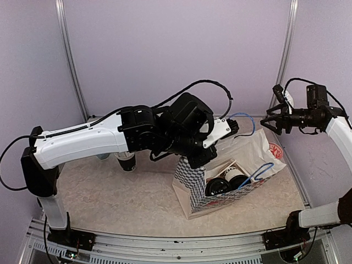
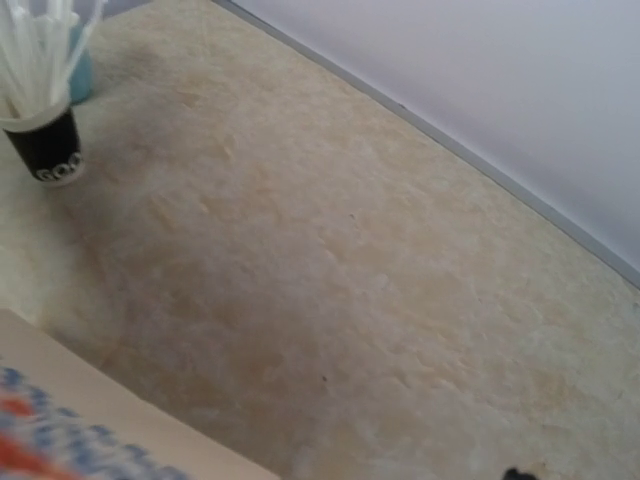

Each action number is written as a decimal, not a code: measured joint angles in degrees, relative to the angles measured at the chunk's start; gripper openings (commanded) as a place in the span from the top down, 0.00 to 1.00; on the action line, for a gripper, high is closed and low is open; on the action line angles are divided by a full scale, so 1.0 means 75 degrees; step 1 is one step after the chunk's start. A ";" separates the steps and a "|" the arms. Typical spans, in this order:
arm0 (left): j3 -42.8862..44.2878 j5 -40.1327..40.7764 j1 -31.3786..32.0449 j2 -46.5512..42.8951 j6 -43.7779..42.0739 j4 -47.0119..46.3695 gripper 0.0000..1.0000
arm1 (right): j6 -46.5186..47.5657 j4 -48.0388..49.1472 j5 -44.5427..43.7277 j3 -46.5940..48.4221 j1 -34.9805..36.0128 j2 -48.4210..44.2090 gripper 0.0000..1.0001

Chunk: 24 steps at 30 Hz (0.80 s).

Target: Pack the takeout coffee

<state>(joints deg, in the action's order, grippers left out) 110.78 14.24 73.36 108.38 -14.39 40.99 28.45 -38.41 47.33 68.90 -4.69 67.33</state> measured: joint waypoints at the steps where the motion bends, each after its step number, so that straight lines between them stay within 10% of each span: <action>1: -0.0012 -0.0064 -0.0093 0.0000 0.0000 -0.0003 1.00 | 0.0003 -0.0119 0.0067 0.0117 0.0000 0.0000 0.23; 24: 0.0041 -0.0312 -0.0612 -0.0026 -0.0015 0.0029 1.00 | 0.2926 -0.4290 0.0469 0.2174 0.1539 -0.0192 0.37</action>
<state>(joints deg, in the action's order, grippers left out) 111.09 11.90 68.77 108.18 -14.50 41.21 50.39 -70.59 50.85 85.21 6.85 65.89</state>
